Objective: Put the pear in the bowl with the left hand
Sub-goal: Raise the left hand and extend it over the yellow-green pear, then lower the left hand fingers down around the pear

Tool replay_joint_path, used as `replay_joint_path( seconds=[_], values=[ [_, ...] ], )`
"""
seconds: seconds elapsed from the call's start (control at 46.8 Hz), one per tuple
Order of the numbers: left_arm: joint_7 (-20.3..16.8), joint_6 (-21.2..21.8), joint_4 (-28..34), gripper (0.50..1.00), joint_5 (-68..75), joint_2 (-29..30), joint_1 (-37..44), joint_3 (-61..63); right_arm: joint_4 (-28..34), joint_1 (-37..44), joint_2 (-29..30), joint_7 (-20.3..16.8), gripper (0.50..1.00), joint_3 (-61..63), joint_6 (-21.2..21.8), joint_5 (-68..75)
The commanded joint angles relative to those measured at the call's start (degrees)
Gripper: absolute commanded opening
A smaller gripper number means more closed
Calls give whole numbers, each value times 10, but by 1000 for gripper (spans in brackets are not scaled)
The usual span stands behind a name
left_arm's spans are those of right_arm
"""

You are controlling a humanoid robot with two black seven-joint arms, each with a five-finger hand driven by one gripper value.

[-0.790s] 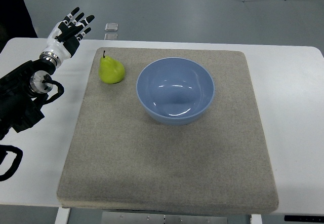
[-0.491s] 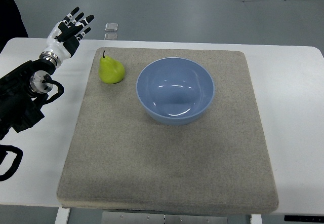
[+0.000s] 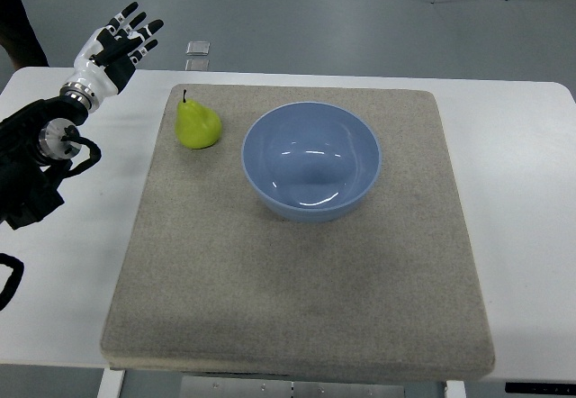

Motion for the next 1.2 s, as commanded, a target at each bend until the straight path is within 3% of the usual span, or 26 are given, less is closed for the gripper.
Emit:
replay_joint_path(
  seconds=[0.0,0.256,0.491,0.769,1.175],
  values=[
    [1,-2,-56,988,36,35,2,4,0,0,0,0,926,0,0,-1],
    [1,-22,-179,988,200,115,3,7,0,0,0,0,924,0,0,0],
    [1,-93,-181,988,356,148,-27,7,0,0,0,0,924,0,0,0],
    [1,-113,-188,988,509,162,-58,7,0,0,0,1,926,0,0,0],
    [-1,-132,-246,979,733,159,-94,24,-1,0,0,0,926,0,0,-1]
  ],
)
